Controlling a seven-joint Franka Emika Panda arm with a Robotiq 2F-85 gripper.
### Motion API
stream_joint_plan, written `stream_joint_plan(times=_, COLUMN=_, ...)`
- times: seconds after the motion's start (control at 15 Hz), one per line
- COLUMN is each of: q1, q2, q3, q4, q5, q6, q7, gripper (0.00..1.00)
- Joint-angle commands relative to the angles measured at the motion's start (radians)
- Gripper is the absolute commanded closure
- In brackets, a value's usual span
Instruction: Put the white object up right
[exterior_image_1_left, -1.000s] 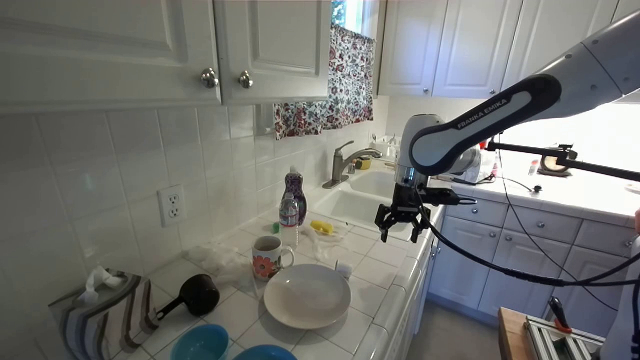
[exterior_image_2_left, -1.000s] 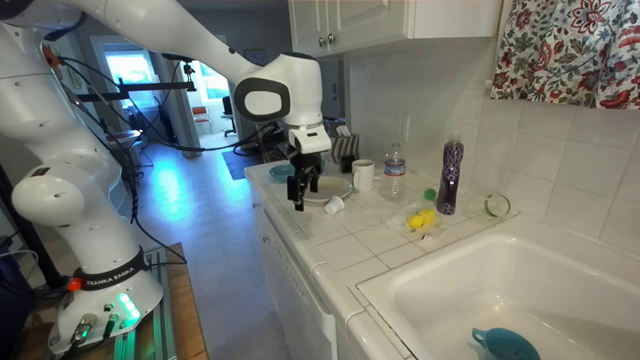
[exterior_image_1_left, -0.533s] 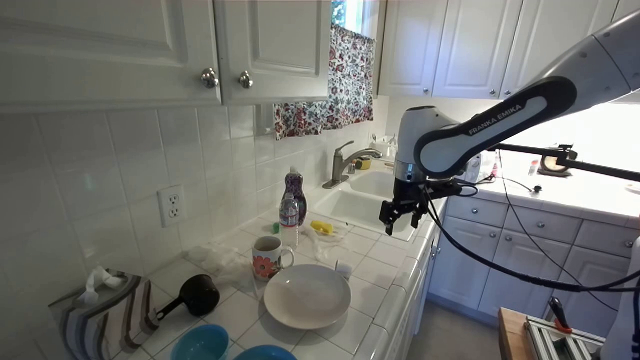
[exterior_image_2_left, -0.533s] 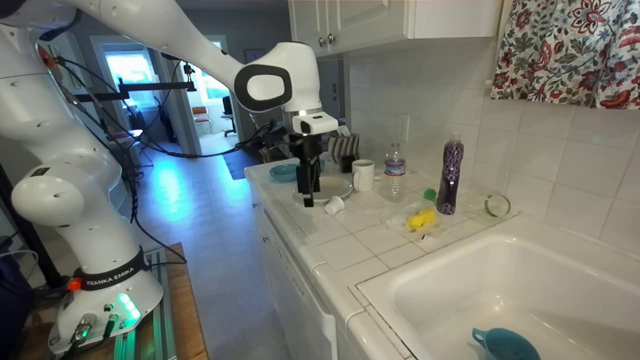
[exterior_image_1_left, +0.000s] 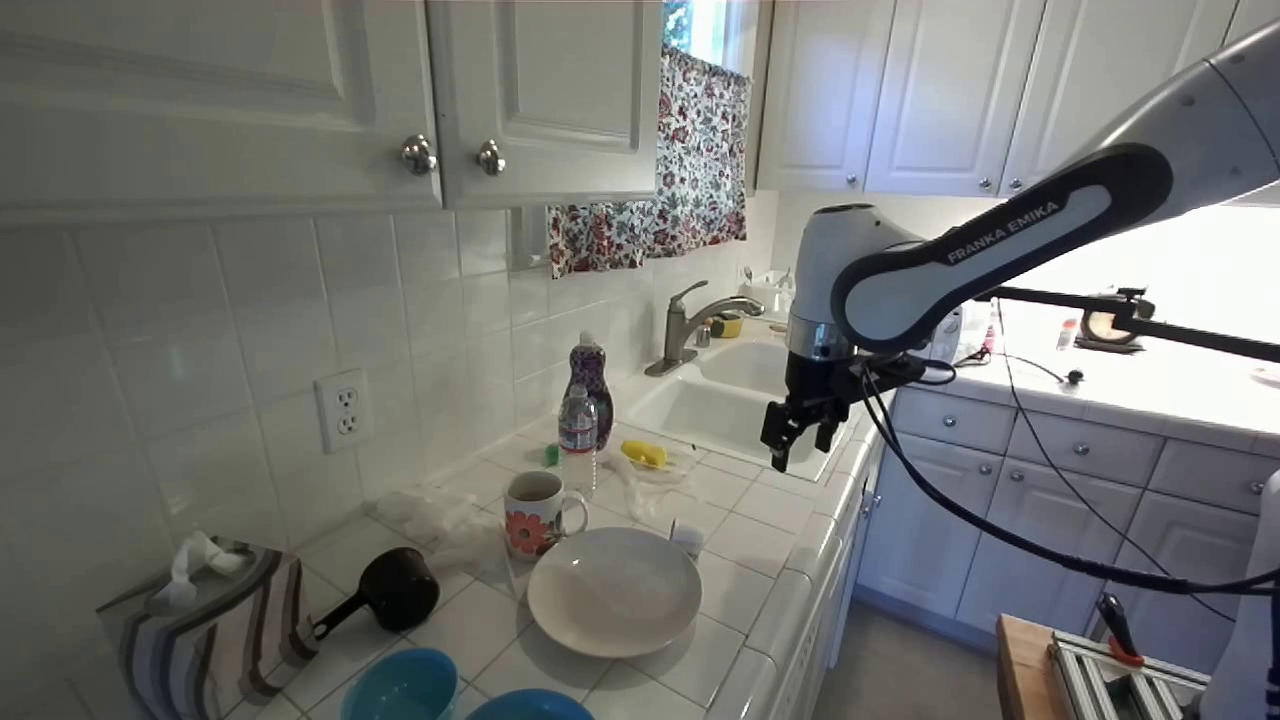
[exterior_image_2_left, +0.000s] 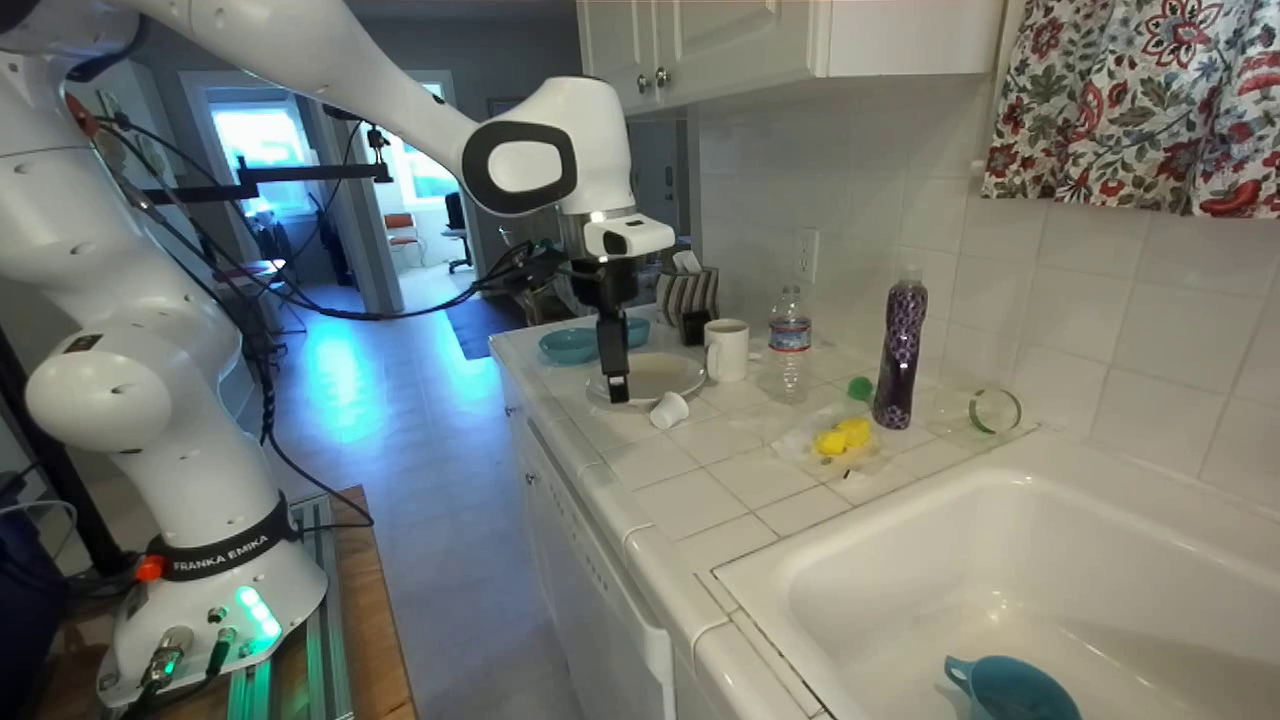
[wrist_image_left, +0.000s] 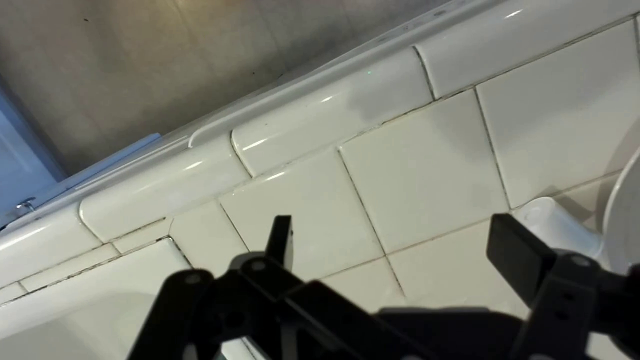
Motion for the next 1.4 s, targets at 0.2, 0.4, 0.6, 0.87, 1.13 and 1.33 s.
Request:
stream_joint_plan(times=0.2, q1=-0.002, q2=-0.007, q3=0.007, q4=0.000, q5=0.002, q6=-0.003, q7=-0.004, gripper=0.00)
stream_joint_plan(times=0.4, q1=0.009, q2=0.019, q3=0.018, q4=0.011, q5=-0.025, q6=0.042, q7=-0.036, gripper=0.00)
stream_joint_plan(times=0.6, q1=0.028, q2=0.047, q3=0.021, q4=0.015, q5=-0.032, q6=0.089, q7=-0.175, gripper=0.00)
stream_joint_plan(times=0.87, q1=0.038, q2=0.100, q3=0.011, q4=0.033, q5=-0.043, q6=0.121, q7=-0.352, gripper=0.00)
stream_joint_plan(times=1.13, q1=0.037, q2=0.167, q3=0.004, q4=0.079, q5=-0.049, q6=0.109, q7=-0.469, gripper=0.00)
stream_joint_plan(times=1.33, q1=0.037, q2=0.153, q3=0.005, q4=0.060, q5=-0.024, q6=0.109, q7=-0.455, gripper=0.00)
